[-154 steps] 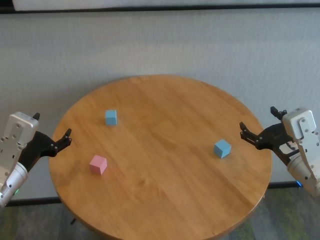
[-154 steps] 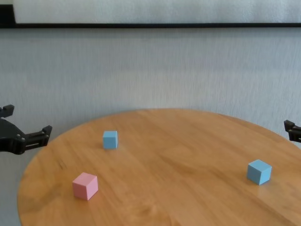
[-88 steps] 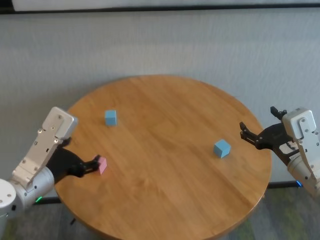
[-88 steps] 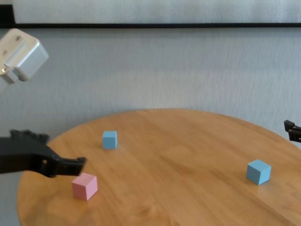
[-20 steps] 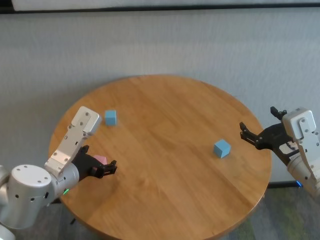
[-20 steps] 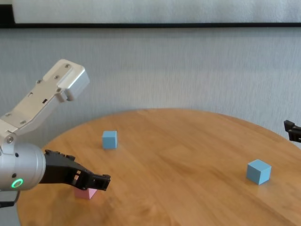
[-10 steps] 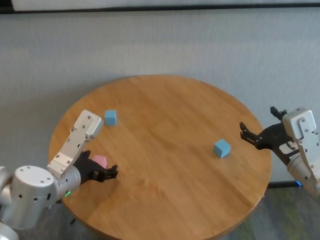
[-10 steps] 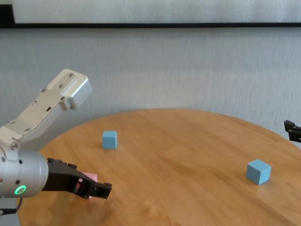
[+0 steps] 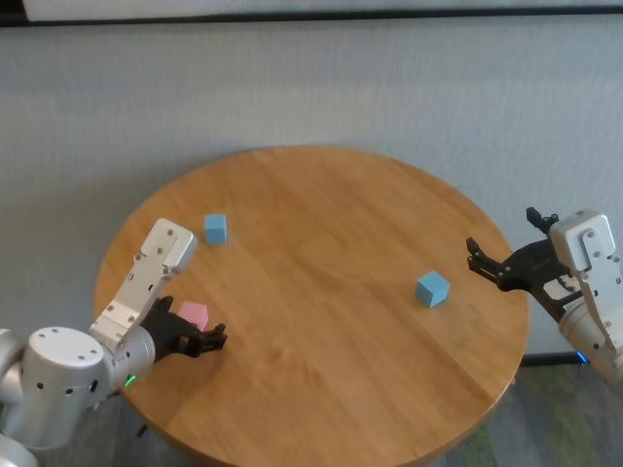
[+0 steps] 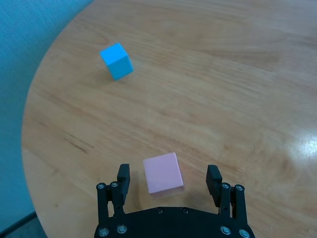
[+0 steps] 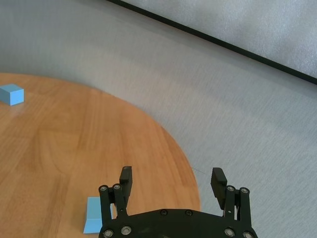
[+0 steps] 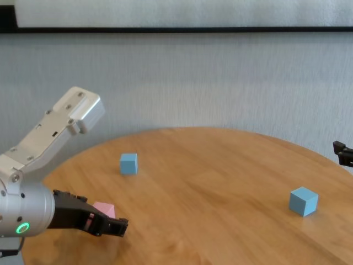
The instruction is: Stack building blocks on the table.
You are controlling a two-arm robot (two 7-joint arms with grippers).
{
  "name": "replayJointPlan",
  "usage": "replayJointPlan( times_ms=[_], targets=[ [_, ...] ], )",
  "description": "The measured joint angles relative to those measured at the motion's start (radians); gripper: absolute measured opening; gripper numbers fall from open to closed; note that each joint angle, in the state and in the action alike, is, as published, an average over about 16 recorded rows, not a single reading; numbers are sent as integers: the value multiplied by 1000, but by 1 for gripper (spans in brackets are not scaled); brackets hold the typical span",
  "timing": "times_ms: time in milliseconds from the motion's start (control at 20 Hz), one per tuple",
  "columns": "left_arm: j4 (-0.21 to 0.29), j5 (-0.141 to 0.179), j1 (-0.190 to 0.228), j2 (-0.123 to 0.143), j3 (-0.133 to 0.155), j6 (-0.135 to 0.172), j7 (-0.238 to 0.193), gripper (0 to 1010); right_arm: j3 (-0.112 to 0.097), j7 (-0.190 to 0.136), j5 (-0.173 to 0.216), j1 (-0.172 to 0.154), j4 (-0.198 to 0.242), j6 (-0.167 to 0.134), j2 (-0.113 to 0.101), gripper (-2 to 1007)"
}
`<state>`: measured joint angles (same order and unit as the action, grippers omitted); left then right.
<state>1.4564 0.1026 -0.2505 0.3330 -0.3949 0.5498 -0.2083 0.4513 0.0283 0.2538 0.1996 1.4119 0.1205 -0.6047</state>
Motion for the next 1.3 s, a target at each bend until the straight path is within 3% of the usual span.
replayJointPlan(
  times_ms=[750,1000,1300],
  targets=[
    [-33,-33,-2,-19,18,-26,-2,972,0,0,0,0,0,0,0,1005],
    [-38,-41,0,-25,25,-22,-1,902,0,0,0,0,0,0,0,1005],
    [-43,-51,3,-33,35,-16,-3,749,0,0,0,0,0,0,0,1005]
  ],
)
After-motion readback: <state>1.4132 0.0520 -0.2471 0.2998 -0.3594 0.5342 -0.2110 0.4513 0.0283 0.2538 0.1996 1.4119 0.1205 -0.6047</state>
